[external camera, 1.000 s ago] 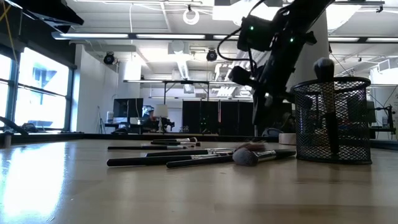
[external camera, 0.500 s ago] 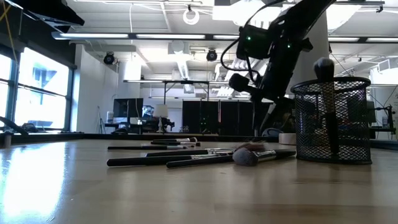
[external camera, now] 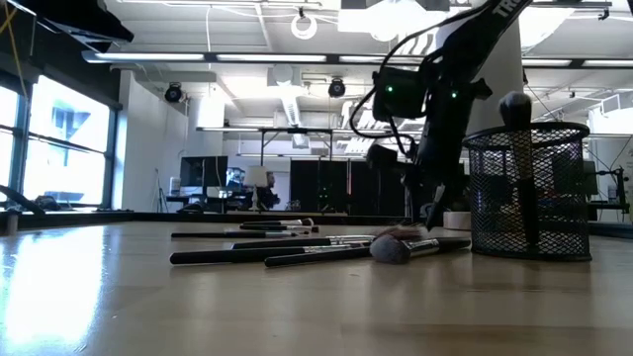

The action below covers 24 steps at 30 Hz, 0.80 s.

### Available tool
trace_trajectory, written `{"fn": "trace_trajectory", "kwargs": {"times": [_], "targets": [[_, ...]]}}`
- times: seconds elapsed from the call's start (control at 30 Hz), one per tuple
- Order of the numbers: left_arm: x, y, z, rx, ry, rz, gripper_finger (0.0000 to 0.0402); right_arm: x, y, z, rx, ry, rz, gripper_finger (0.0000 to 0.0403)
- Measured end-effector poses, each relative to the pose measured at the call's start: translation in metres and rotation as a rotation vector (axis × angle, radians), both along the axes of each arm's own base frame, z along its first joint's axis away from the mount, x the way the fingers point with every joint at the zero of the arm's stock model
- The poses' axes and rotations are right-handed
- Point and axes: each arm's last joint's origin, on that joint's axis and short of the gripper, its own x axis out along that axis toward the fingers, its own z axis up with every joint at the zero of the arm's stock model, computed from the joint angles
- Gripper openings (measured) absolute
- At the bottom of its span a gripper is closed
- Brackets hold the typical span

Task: Put items in baskets/containers
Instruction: Put the eyeshadow brush into the mesh organizer

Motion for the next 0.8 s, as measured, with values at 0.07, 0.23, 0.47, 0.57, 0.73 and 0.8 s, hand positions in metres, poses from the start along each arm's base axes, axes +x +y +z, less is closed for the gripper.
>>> {"fn": "trace_trajectory", "kwargs": {"times": [0.07,0.23,0.47,0.57,0.73,0.8], "targets": [[0.0,0.0,0.0,0.0,0.0,0.0,0.0,0.001,-0.001,-0.002,0.0,0.005,-0.001,0.0062],[0.0,0.0,0.0,-0.002,0.001,0.001,0.0,0.001,-0.001,-0.004,-0.018,0.02,0.02,0.0043],[0.0,0.0,0.0,-0.009,-0.002,0.004,0.0,0.002,0.0,-0.003,-0.044,0.026,0.16,0.0005],[0.0,0.0,0.0,-0.026,-0.004,0.01,0.0,0.005,0.006,0.007,-0.103,-0.014,0.213,0.0003],[0.0,0.0,0.0,-0.033,-0.009,0.012,0.0,0.006,0.025,0.052,-0.304,-0.155,0.301,0.0002],[0.001,0.0,0.001,-0.033,-0.018,0.019,0.0,0.002,0.038,0.075,-0.425,-0.217,0.332,0.0001]]}}
